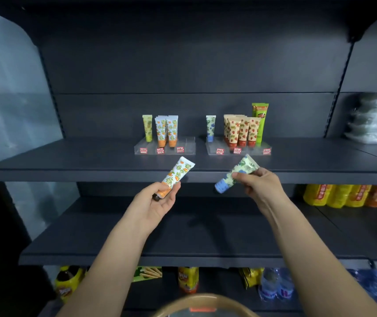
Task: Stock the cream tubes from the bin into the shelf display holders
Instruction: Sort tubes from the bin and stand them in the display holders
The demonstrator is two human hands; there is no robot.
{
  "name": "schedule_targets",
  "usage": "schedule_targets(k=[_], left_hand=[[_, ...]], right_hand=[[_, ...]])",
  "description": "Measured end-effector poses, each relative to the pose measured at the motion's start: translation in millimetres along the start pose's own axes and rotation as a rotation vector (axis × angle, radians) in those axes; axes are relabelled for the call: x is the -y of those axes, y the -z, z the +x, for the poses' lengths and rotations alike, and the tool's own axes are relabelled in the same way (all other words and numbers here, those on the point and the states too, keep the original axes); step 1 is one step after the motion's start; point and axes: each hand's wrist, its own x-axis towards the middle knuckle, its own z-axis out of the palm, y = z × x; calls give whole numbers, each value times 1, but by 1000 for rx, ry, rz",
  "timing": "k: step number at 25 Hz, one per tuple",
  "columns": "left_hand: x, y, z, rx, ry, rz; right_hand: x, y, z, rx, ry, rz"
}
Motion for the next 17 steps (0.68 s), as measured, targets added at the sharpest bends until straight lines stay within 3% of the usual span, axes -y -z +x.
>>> schedule_targets(k=[6, 17], left_hand=[[-4, -20, -4, 102, 23, 38], [-55, 3, 62, 41, -117, 328]], right_hand=[[17, -21, -2, 152, 43, 147], [15, -95, 43, 236, 106, -3]])
